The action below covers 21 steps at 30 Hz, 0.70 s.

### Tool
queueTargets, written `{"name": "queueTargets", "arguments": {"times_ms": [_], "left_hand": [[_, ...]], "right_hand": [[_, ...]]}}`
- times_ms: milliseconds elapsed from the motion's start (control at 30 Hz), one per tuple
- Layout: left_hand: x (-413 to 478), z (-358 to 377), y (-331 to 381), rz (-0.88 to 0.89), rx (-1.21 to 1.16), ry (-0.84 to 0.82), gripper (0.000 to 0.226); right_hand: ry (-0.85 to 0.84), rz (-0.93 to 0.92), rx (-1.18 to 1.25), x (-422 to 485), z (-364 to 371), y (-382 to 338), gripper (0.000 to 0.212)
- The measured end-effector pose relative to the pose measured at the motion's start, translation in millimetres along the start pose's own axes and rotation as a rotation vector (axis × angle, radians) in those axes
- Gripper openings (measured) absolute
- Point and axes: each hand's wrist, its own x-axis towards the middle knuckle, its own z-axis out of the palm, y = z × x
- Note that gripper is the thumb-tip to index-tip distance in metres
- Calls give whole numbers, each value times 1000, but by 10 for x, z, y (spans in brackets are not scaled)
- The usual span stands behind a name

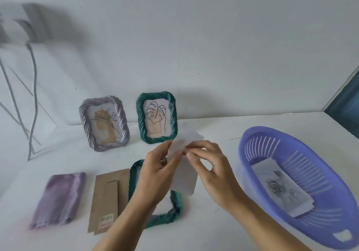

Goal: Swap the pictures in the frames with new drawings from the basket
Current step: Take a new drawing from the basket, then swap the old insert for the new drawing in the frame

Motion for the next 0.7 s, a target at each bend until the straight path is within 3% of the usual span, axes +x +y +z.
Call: {"name": "queueTargets", "arguments": {"times_ms": [100, 167, 267, 500, 700], "left_hand": [[-78, -311, -181, -97, -62, 103, 21], [-148, -491, -288, -181, -137, 160, 17], [-228, -668, -438, -307, -187, 189, 32], [-238, -951, -837, -273, 433, 159, 48], [-248, -947, -1013, -138, 822, 68, 45]], "right_hand": [[3, -23, -225, 11, 260, 179, 23], [-35, 62, -180, 16, 430, 255, 29], [-92, 153, -25, 49, 624, 326, 32], [-101, 183, -117, 89, 873, 517, 32], [-172, 19, -401, 28, 953, 758, 32]]}}
